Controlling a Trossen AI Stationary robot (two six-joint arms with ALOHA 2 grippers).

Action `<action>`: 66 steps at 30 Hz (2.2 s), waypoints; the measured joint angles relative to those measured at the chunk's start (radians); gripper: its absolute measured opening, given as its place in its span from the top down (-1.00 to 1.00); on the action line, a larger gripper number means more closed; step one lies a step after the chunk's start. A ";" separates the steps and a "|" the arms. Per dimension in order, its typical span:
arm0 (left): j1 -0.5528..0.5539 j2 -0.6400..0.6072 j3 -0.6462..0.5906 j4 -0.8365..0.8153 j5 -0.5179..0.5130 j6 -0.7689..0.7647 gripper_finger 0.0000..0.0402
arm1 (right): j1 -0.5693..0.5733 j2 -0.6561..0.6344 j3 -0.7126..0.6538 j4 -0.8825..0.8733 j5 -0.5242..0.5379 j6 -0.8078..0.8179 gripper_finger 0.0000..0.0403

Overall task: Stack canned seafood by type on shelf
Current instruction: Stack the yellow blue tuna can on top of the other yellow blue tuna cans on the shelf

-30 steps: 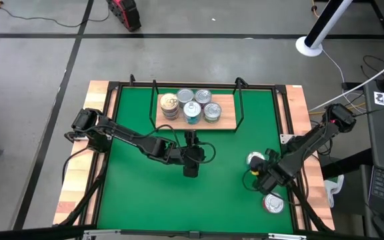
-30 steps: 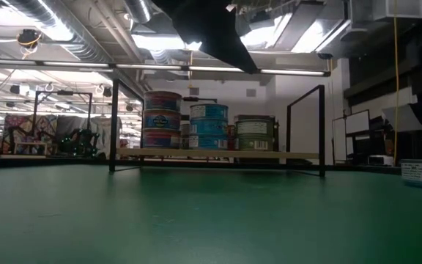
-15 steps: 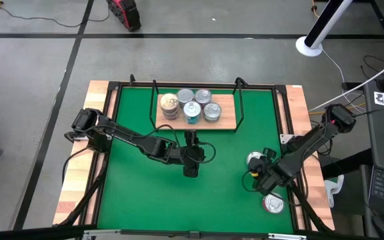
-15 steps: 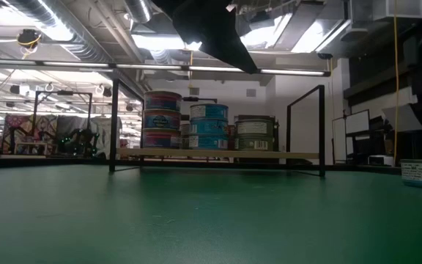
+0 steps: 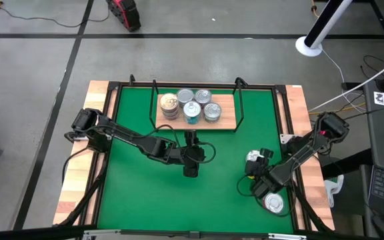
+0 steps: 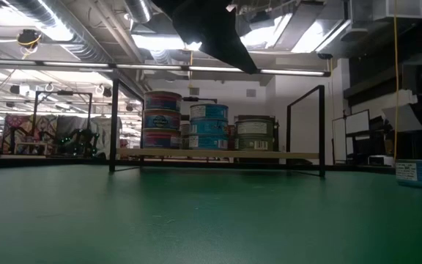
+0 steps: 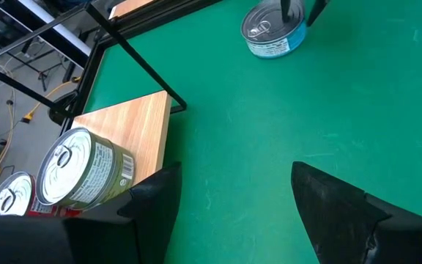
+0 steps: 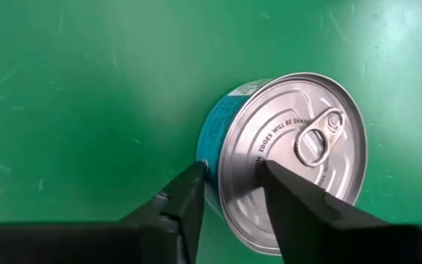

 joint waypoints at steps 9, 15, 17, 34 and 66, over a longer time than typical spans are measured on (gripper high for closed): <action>0.000 0.000 0.000 0.000 0.000 0.000 -0.26 | 0.000 0.020 -0.002 -0.003 0.039 0.000 0.70; 0.000 0.000 0.000 0.000 0.000 0.000 -0.26 | 0.000 0.019 -0.002 -0.002 0.039 0.001 0.81; 0.000 0.000 0.000 0.000 0.000 0.000 -0.26 | 0.000 0.019 -0.002 -0.001 0.039 0.001 0.84; -0.001 0.000 0.000 0.001 0.000 0.000 -0.26 | -0.002 0.026 0.081 -0.003 0.036 -0.042 1.00; -0.094 0.214 0.000 0.377 0.183 0.364 -0.26 | -0.171 0.023 0.141 0.514 -0.110 -0.293 1.00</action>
